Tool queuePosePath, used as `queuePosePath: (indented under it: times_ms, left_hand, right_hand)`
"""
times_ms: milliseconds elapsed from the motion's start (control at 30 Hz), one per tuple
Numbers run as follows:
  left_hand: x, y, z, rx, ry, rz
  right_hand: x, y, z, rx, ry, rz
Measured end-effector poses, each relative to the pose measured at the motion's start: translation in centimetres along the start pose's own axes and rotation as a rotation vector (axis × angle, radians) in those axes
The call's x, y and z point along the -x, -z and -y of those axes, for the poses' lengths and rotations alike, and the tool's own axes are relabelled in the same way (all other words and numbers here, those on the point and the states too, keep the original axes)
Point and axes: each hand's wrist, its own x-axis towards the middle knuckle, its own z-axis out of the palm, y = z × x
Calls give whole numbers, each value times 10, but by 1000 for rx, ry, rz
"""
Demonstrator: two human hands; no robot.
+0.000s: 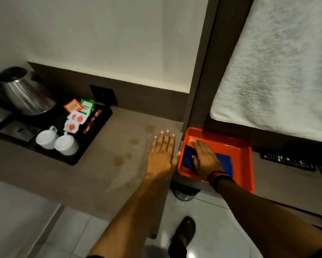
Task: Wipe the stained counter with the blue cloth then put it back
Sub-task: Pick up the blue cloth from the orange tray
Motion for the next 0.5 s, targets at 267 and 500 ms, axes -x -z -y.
queuePosePath:
  times_ms: [267, 500]
  left_hand:
    - [-15, -71, 0, 42, 78, 21]
    - [-14, -73, 0, 83, 80, -37]
  right_hand:
    - [-22, -8, -61, 345, 80, 546]
    - [-28, -10, -57, 440, 94, 427]
